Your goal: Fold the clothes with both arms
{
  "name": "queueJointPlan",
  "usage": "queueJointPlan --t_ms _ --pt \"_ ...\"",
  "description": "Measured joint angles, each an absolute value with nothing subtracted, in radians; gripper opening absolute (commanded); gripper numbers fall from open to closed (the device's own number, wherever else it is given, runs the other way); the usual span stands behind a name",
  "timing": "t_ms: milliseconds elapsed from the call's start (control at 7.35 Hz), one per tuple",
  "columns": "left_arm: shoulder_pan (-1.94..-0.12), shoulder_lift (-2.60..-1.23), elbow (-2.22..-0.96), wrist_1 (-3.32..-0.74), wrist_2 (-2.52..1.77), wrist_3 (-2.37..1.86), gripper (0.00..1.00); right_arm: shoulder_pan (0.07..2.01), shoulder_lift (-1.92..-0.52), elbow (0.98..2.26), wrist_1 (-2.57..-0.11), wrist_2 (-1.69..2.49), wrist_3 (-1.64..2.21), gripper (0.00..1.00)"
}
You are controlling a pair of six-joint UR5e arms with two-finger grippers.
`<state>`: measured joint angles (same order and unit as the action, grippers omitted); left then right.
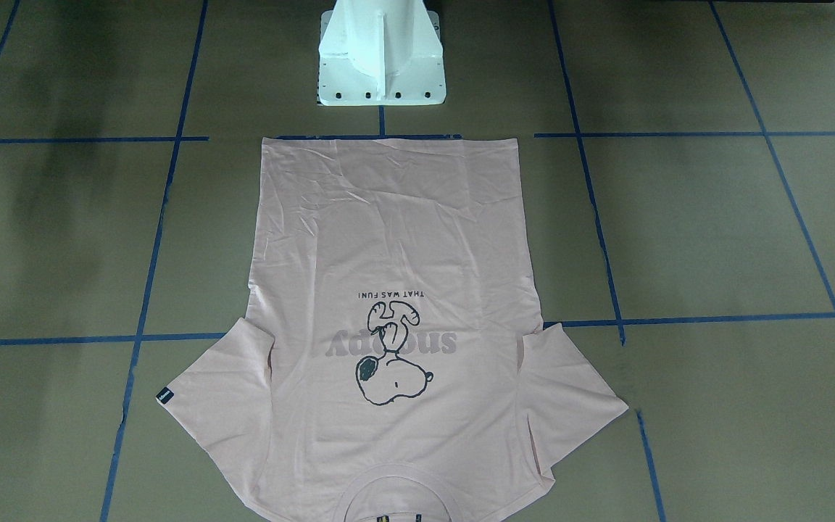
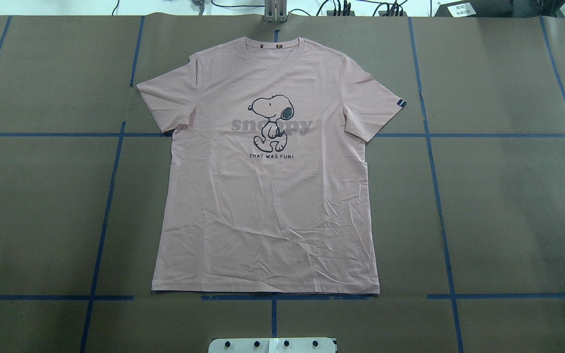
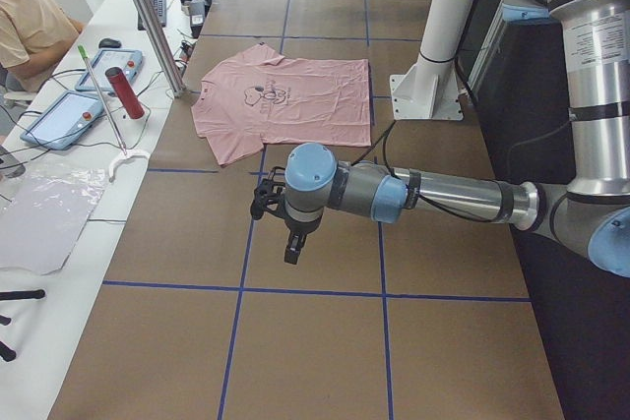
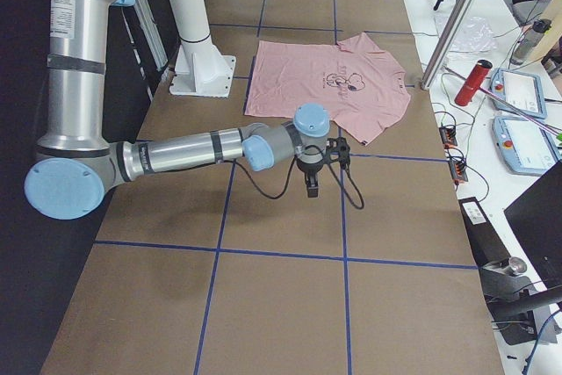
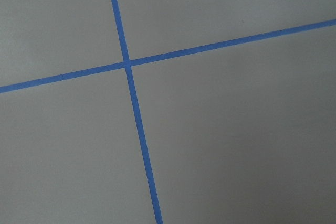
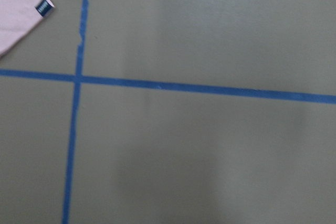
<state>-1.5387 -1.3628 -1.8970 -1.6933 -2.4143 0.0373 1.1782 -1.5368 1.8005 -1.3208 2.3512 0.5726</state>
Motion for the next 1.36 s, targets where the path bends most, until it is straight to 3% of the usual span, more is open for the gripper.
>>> queueJointPlan --t_ms 272,680,1361 --pt "-1.539 -1.364 -1.901 -1.7 -2.414 0.038 1.0 1.031 -1.361 1.748 -1.319 2.239 0.841 0.99" --pt "-1.539 -1.364 -1.902 -1.704 -2.414 0.037 1.0 0.885 -1.141 1.594 -1.29 2.044 1.164 0.83" --pt "-1.539 -1.364 -1.905 -1.707 -2.414 0.035 1.0 0.854 -1.032 1.301 -1.072 1.889 1.305 0.7"
